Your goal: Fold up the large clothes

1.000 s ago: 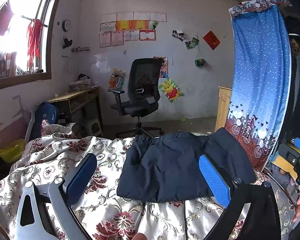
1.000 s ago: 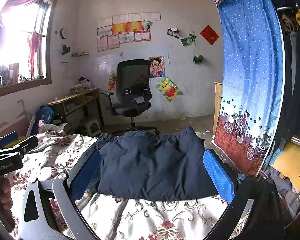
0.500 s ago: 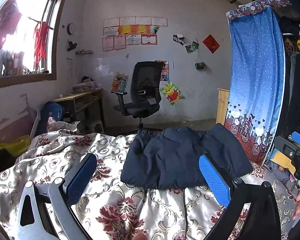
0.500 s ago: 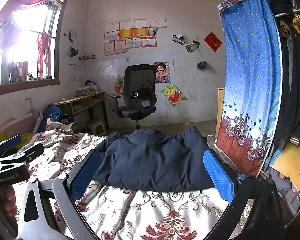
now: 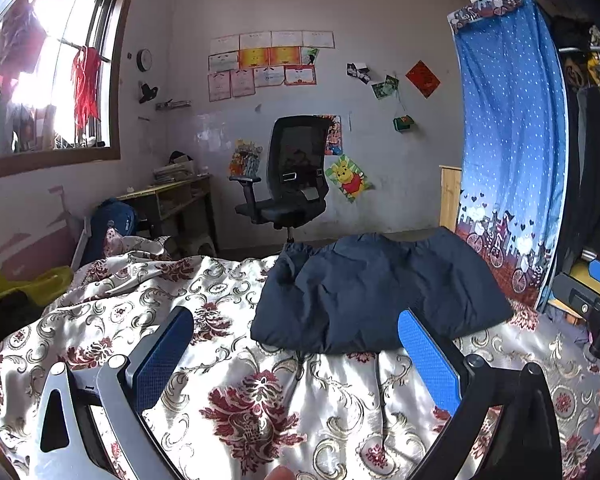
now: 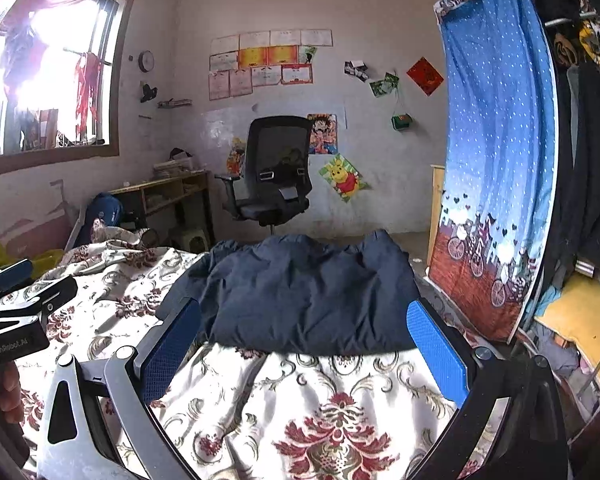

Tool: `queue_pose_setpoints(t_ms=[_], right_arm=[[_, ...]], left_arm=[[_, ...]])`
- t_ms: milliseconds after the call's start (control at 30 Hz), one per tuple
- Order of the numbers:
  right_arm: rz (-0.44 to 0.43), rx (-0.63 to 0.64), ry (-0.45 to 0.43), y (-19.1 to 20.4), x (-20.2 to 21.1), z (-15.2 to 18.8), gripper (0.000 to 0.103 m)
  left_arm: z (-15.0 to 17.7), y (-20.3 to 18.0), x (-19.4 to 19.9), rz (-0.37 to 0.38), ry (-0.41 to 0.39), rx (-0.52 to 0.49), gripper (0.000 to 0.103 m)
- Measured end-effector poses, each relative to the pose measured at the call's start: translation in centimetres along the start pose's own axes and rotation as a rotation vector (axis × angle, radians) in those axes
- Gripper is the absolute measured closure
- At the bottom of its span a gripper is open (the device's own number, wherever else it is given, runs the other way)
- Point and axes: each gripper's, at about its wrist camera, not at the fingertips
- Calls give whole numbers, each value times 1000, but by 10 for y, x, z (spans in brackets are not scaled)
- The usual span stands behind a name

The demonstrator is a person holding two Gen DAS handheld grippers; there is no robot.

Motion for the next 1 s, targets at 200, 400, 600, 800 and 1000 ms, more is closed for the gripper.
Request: queue_pose_setpoints(t_ms=[200,400,600,800,1000], right_arm=[[1,-4,32,2,-6,14,2],[-21,11,72,5,-14,25,2],[-35,16,103,6,-21,30,2],[-37,14,104,5,-22,31,2],[-37,14,104,6,-22,31,2]], left_arm=[[14,4,-2,-16,8,-8,0],[23,9,-5,-32,32,1,0],[29,12,-6,-39,52,-2,0],[31,11,-5,-38,55,-10,0],[30,11,-4,-32,60,4,0]])
Point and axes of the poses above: each gripper's, at about its wrist camera, not at the fingertips, and x roughly against the way its jaws point, y to its left, z to its underside, and after that the axes turned 15 degrees about x, right-handed
